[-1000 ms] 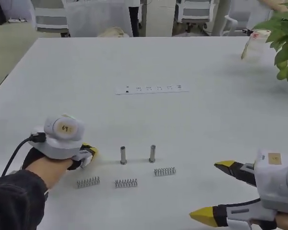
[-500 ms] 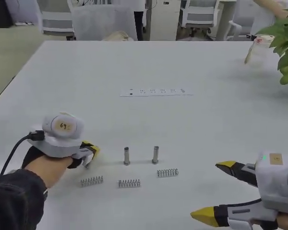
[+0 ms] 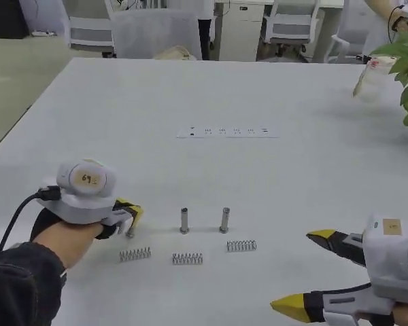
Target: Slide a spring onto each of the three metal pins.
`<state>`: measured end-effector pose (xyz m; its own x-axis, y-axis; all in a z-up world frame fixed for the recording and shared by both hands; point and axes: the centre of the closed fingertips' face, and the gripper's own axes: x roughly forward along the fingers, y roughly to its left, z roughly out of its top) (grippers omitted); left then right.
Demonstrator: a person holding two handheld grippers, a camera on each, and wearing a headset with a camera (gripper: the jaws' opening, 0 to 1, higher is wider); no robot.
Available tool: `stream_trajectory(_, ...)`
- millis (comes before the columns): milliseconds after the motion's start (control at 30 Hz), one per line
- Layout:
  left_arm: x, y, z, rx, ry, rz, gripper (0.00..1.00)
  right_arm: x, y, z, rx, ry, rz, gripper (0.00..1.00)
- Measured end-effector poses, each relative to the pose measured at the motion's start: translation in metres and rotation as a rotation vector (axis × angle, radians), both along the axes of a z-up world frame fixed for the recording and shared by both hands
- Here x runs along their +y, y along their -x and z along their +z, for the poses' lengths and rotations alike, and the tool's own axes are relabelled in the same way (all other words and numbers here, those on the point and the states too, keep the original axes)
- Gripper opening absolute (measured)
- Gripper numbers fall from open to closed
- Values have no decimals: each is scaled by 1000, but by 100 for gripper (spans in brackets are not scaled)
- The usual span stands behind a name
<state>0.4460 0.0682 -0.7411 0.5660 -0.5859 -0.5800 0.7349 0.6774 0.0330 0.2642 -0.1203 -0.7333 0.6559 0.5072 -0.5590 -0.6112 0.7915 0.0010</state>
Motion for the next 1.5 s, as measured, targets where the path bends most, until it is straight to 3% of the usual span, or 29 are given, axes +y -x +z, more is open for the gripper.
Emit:
stream_trajectory(1133, -4, 0, 2, 17, 32, 12, 0, 2, 1, 0, 3, 14, 17, 84)
stream_trajectory(1500, -4, -1, 2, 41, 40, 10, 0, 3, 1, 0, 4, 16, 19, 84)
